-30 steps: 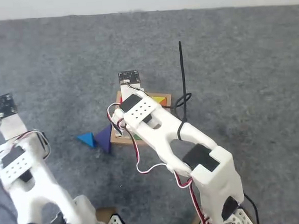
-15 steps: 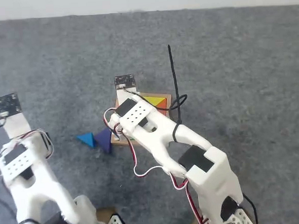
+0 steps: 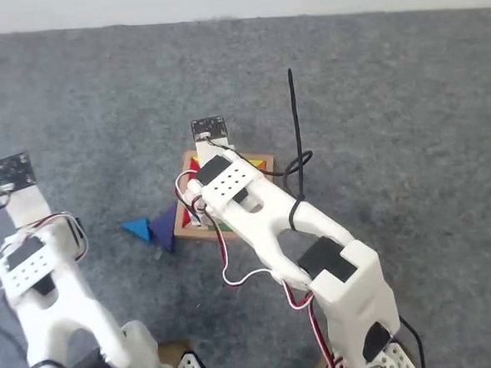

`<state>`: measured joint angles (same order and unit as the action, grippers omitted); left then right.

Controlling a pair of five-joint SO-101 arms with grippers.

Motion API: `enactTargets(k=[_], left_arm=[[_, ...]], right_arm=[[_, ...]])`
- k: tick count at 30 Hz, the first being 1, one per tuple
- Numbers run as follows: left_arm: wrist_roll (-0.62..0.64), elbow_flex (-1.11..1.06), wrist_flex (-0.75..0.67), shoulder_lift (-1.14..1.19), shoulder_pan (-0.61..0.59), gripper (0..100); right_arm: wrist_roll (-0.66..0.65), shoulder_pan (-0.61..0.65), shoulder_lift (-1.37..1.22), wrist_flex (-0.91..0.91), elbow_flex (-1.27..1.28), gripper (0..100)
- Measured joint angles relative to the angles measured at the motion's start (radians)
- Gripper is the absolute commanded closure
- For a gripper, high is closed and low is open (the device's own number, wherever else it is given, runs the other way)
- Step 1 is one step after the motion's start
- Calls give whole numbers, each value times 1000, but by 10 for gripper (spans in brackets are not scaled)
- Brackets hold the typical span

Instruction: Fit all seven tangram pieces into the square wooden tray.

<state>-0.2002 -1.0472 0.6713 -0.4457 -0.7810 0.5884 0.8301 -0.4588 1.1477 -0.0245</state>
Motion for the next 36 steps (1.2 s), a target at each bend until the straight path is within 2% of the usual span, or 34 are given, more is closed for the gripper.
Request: enactTargets(k=[6, 14, 21, 26, 36], left_arm=[[-3, 0, 0, 0, 0, 817], [-3, 0, 0, 0, 0, 817], [-3, 0, 0, 0, 0, 817], [-3, 0, 0, 0, 0, 817], [-3, 0, 0, 0, 0, 817]], right_arm=[[-110, 3, 49, 41, 3, 961], [-350, 8, 84, 135, 2, 961], [-680, 3, 84, 121, 2, 957], [-844, 3, 84, 84, 2, 957], [-977, 5, 84, 61, 2, 956]])
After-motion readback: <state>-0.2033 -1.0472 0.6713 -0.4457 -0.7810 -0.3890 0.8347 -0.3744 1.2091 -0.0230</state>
